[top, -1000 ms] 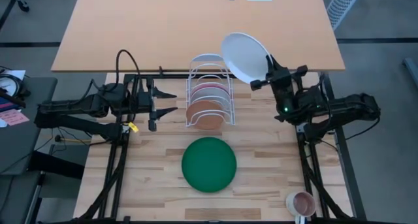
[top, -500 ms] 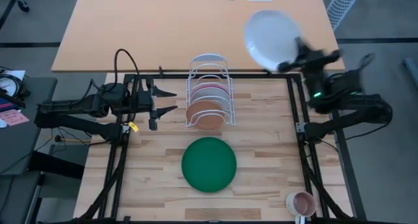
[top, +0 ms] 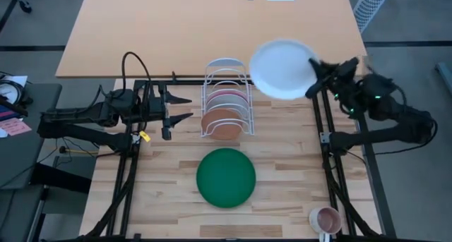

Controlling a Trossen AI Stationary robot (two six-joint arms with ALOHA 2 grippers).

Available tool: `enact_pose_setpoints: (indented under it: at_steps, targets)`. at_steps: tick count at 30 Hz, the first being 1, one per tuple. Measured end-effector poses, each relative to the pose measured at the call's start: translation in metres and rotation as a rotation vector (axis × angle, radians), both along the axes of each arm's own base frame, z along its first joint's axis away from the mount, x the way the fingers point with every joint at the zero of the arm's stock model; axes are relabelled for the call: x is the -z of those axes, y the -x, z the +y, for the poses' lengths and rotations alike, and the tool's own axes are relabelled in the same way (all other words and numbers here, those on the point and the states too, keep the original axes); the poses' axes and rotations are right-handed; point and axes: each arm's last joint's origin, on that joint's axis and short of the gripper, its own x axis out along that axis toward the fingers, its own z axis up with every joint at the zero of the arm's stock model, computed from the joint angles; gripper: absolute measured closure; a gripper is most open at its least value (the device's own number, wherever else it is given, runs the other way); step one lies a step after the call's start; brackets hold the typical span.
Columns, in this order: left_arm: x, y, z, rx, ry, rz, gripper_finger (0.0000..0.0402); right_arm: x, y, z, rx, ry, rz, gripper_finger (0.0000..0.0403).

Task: Sort dishes
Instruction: Put the white plate on the dish rack

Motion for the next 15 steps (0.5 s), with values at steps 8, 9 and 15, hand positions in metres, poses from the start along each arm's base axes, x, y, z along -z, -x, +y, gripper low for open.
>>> enact_pose_setpoints:
  at_steps: [8,9,15]
  targets:
    - [0.001,0.000,0.000,-0.001,-0.003,0.008,0.0215,0.063,-0.018,-0.020,-0.186,-0.207,0.028,0.0401]
    - [0.001,0.000,0.000,-0.001,-0.003,0.009,0.0215,0.075,-0.022,-0.022,-0.196,-0.221,0.042,0.0401]
    - [0.002,0.000,0.000,-0.003,0.002,0.020,0.0215,0.108,-0.032,-0.028,-0.180,-0.203,-0.026,0.0401]
